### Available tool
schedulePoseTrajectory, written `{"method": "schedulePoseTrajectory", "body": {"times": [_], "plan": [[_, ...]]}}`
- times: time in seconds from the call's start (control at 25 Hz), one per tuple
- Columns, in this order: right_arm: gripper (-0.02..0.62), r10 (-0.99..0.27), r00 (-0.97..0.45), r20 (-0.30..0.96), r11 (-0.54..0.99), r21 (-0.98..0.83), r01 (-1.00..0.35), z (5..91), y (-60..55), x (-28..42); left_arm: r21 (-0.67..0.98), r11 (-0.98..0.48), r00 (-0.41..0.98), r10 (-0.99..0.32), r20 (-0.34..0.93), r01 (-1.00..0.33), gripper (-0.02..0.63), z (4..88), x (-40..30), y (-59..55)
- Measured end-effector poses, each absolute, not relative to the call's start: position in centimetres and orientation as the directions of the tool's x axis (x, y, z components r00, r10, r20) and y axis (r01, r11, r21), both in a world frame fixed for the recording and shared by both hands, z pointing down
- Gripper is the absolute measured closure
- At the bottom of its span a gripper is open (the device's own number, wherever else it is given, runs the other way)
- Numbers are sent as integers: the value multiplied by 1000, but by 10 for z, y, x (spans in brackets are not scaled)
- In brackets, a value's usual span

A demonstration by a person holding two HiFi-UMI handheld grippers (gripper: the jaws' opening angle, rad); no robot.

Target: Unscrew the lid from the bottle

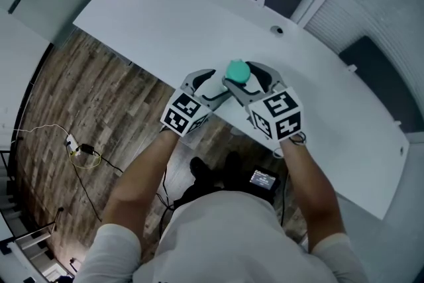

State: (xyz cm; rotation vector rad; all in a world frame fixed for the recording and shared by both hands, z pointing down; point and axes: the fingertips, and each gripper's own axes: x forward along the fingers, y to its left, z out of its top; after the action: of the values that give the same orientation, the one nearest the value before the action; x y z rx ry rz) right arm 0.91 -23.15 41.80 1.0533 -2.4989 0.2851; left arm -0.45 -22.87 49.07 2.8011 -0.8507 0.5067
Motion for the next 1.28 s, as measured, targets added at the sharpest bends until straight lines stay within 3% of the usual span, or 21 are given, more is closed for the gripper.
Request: {"method": "schedulePoseTrajectory", "body": {"times": [0.88, 1.28], "plan": [[305, -725, -604, 332, 631, -34, -775, 355, -201, 23, 153, -798, 810, -559, 176, -583, 297, 400, -32, -194], [305, -754, -593, 282, 610, -31, -792, 333, -182, 19, 189, -783, 804, -590, 73, -592, 378, 365, -54, -171]]}}
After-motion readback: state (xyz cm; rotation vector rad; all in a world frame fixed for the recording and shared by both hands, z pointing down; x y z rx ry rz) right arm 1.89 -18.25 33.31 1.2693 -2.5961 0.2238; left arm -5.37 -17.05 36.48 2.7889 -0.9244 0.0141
